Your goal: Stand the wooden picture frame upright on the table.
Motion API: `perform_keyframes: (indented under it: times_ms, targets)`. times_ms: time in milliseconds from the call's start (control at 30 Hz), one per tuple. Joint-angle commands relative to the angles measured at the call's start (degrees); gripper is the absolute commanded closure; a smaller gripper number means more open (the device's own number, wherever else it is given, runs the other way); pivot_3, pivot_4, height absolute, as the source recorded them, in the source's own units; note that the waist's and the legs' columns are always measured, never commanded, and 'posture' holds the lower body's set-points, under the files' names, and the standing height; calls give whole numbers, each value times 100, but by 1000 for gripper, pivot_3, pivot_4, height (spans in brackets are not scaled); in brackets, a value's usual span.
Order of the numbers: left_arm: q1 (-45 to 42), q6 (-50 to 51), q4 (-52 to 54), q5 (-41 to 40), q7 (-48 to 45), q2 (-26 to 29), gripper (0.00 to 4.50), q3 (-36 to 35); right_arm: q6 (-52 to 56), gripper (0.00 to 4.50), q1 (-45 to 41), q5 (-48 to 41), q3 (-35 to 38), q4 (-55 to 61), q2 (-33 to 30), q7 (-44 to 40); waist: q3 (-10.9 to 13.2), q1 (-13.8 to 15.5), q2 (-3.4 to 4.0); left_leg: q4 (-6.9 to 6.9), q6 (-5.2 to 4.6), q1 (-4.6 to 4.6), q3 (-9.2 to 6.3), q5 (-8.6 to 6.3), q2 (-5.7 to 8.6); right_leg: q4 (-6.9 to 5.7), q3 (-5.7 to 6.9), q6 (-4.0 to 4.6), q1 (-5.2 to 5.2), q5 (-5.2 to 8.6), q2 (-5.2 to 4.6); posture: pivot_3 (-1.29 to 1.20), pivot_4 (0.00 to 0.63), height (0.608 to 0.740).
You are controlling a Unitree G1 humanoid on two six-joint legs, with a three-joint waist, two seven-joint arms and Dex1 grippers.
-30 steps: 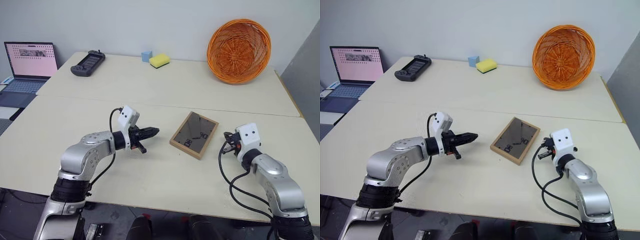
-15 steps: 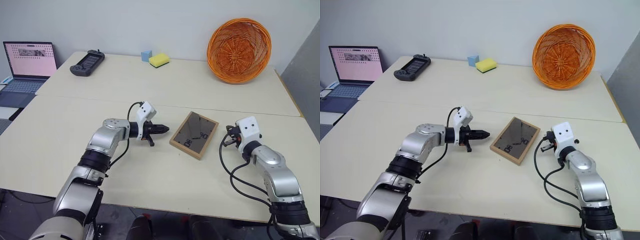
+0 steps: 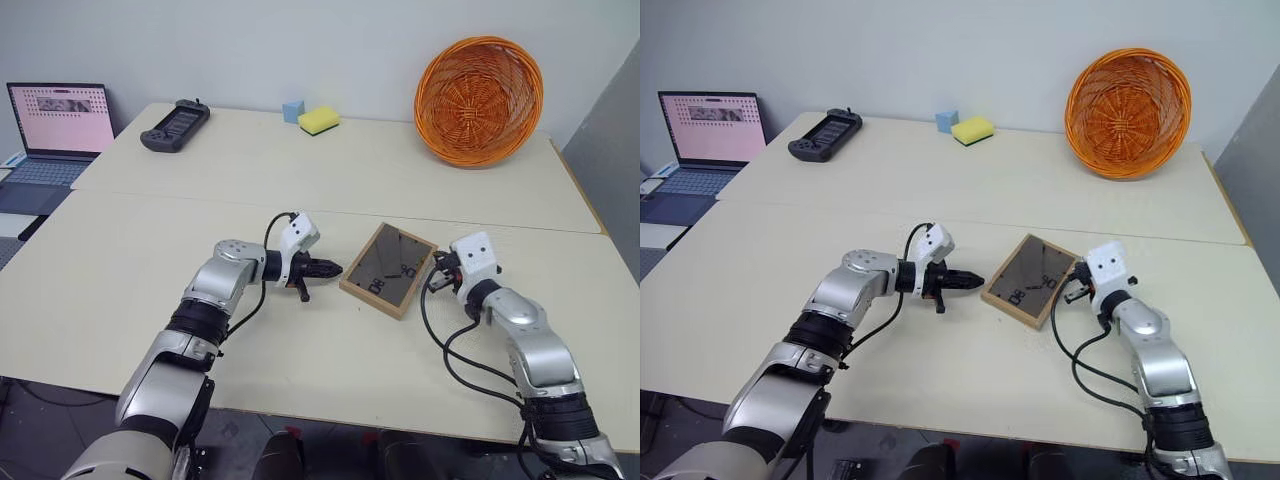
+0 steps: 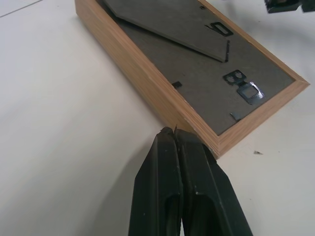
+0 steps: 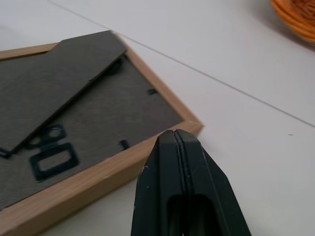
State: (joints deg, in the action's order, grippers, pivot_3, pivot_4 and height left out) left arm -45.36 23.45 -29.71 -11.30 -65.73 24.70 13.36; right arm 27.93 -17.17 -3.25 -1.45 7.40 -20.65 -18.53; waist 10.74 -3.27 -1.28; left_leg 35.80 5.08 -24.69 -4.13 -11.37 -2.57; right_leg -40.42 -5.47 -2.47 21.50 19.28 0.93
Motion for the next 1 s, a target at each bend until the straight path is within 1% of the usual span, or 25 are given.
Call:
perform_keyframes:
  times_ms: [33,267,433,667,1000]
  targets:
    - [-25,27,299,21,-57,12,4453,-29,-126,4500,-111,21,23,-22,36,13,0,0,0,1,0,0,0,0,0,-1,0,0,0,0,0,0,150,740]
    - [44,133,469,16,-65,46,4453,-43,-235,4500,-37,35,191,-115,-79,17,0,0,0,4,0,0,-1,0,0,-5,1,0,-1,0,0,0,150,740]
    - [36,154,490,23,-61,44,4453,-44,-210,4500,-11,-74,496,-98,-290,-3,0,5,0,6,0,0,-1,0,1,-5,0,0,-1,0,-1,0,150,740]
    - [-22,-40,118,211,17,57,4453,-18,-298,4500,130,36,211,-214,-201,-46,0,-8,0,6,0,1,-1,0,0,-8,0,0,0,0,0,0,150,740]
    - [-79,-158,124,359,139,-239,4453,-16,-408,4500,-182,80,-50,-507,51,-13,0,-7,0,7,0,0,-1,0,2,-10,0,0,0,0,0,0,150,740]
